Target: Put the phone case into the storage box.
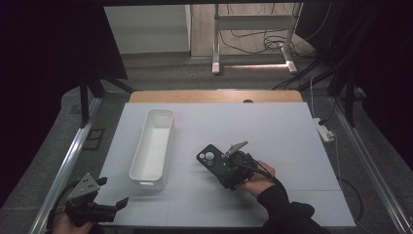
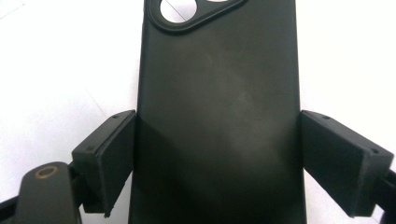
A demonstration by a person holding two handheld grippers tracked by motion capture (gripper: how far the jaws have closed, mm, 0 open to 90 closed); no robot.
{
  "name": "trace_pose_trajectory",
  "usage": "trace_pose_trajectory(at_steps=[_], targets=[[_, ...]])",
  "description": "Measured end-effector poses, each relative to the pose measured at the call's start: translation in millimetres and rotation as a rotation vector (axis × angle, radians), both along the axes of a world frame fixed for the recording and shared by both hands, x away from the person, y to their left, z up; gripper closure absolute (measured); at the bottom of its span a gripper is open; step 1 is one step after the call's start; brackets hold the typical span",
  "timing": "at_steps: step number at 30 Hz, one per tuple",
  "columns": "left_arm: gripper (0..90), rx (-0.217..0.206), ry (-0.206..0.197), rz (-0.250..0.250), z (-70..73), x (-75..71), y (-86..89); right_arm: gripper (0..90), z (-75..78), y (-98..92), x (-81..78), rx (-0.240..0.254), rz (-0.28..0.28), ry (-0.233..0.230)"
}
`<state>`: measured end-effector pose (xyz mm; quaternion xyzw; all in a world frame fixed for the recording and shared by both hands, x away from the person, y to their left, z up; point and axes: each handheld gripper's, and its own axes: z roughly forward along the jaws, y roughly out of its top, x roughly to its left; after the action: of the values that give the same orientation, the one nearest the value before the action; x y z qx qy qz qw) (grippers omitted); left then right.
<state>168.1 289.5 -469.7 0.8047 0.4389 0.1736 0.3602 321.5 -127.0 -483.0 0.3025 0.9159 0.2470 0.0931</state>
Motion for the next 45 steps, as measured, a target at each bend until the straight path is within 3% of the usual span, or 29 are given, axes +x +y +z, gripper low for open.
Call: trace_pose_trajectory(at_steps=[4, 9, 11, 13, 16, 24, 45], targets=[[1.1, 0.028, 0.001, 0.001, -0.2, 0.3, -3.3, 14.5, 3.7, -5.4, -2.5, 0.015, 0.001, -0.007], [0.7, 0.033, 0.010, -0.016, 0.8, 0.1, -5.9, 14.5, 9.3, -10.6, -6.8, 0.042, 0.004, -0.014], [0.4, 0.019, 0.009, -0.017, 1.6, 0.2, -6.8, 14.5, 10.5, -11.8, -7.9, 0.048, 0.009, -0.018], [0.4, -0.023, 0.019, -0.029, 3.3, 1.2, -7.9, 14.5, 12.5, -13.8, -10.0, 0.056, 0.015, -0.021], [0.3, -0.032, 0.008, -0.041, 7.0, 2.8, -12.4, 14.5, 15.8, -17.5, -12.1, 0.067, 0.007, -0.026], [0.0, -0.106, -0.021, -0.088, 17.7, 9.7, -22.8, 14.5, 24.6, -29.7, -18.5, 0.111, 0.020, -0.036], [0.0, -0.150, -0.066, -0.250, 33.1, 47.0, -58.3, 14.4, 39.3, -59.0, -43.9, 0.246, 0.050, -0.059]])
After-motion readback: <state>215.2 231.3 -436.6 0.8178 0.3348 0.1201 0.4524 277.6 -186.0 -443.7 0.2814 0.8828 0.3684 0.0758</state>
